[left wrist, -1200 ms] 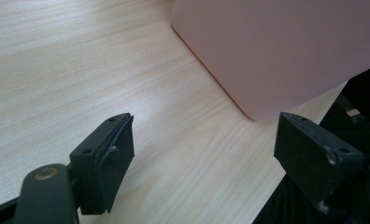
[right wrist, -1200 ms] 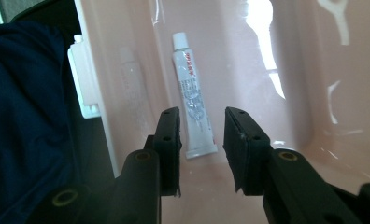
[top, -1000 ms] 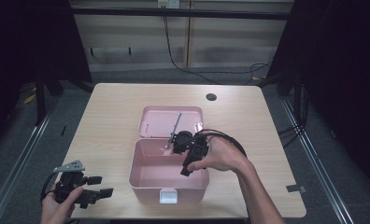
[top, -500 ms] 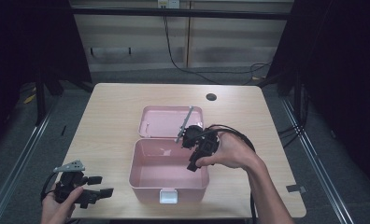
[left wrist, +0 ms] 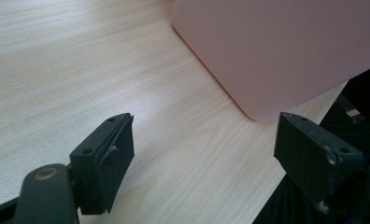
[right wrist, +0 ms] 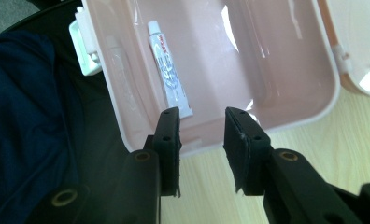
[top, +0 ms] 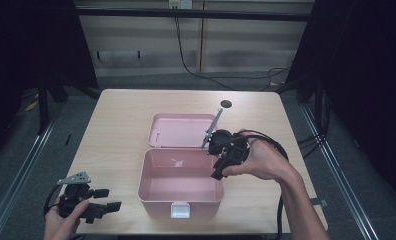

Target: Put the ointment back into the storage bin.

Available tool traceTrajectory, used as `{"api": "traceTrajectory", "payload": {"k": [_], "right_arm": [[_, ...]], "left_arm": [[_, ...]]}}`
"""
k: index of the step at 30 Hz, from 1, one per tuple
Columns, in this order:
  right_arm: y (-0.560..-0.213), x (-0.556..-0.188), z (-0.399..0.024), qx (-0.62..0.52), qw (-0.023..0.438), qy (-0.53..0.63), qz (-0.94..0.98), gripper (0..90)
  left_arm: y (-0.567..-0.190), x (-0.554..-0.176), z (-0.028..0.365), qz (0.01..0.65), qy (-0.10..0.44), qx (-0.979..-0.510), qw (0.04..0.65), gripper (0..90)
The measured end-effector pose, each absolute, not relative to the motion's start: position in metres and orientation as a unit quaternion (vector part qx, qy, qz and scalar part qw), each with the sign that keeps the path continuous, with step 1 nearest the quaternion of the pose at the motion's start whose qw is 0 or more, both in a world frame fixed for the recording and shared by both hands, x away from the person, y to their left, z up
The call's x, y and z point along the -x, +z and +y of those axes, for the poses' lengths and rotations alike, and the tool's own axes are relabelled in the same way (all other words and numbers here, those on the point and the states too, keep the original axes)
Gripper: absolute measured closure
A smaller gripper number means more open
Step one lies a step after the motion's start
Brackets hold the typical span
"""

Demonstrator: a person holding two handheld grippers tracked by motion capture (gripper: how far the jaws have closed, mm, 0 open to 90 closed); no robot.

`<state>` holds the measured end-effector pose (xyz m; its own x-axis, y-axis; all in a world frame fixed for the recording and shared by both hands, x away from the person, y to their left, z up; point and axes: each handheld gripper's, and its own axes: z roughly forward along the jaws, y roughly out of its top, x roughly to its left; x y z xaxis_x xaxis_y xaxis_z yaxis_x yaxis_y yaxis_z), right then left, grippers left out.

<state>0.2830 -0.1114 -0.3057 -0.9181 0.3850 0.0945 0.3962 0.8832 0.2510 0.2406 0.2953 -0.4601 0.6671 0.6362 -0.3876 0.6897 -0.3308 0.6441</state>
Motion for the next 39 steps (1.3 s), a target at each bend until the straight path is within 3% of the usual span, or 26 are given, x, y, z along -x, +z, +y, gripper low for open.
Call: {"api": "traceTrajectory", "payload": {"k": [13,39], "right_arm": [[-0.31,-0.28,-0.144,0.229,0.015,-0.141,-0.963,66.0],[-0.365,-0.266,-0.192,0.275,0.033,-0.137,-0.951,61.0]], "left_arm": [[-0.46,-0.24,0.294,0.403,-0.037,-0.817,0.412,19.9],[-0.46,-0.241,0.294,0.404,-0.035,-0.818,0.409,19.9]]}}
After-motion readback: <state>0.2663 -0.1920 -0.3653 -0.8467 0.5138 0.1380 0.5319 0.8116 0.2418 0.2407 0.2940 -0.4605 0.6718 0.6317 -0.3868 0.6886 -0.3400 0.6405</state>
